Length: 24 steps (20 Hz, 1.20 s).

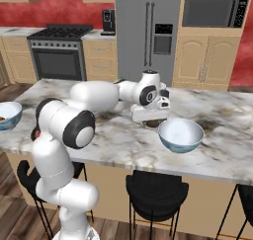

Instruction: Take the fruits from the plate on the dining counter and place two fruits in each bowl.

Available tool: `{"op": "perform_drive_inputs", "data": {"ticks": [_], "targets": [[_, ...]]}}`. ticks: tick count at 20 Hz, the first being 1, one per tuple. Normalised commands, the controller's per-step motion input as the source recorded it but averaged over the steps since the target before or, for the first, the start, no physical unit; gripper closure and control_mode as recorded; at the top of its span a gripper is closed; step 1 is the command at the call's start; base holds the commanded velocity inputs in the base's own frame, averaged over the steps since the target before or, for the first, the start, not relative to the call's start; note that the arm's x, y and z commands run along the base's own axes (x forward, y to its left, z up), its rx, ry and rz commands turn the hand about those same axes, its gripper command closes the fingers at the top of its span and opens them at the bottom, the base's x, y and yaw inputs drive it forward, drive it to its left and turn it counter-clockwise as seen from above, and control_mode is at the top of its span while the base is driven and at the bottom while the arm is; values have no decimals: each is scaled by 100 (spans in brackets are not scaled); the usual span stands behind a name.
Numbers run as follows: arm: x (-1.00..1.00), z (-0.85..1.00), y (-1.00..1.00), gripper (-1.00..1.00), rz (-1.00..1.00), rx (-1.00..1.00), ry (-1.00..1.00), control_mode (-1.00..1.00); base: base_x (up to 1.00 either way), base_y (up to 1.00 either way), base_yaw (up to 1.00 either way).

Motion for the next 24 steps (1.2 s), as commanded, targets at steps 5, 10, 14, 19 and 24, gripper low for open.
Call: {"op": "perform_drive_inputs", "data": {"ticks": [5, 10, 14, 19, 24], "targets": [[7, 2, -99, 100, 1, 16, 3, -100, 0, 0, 0], [13, 3, -76, 100, 12, 20, 0, -100, 0, 0, 0], [22, -1, -55, 100, 11, 6, 0, -100, 0, 0, 0], [0, -20, -8, 100, 4, 0, 4, -100, 0, 0, 0], [8, -30, 0, 100, 1, 0, 7, -100, 0, 0, 0]]}}
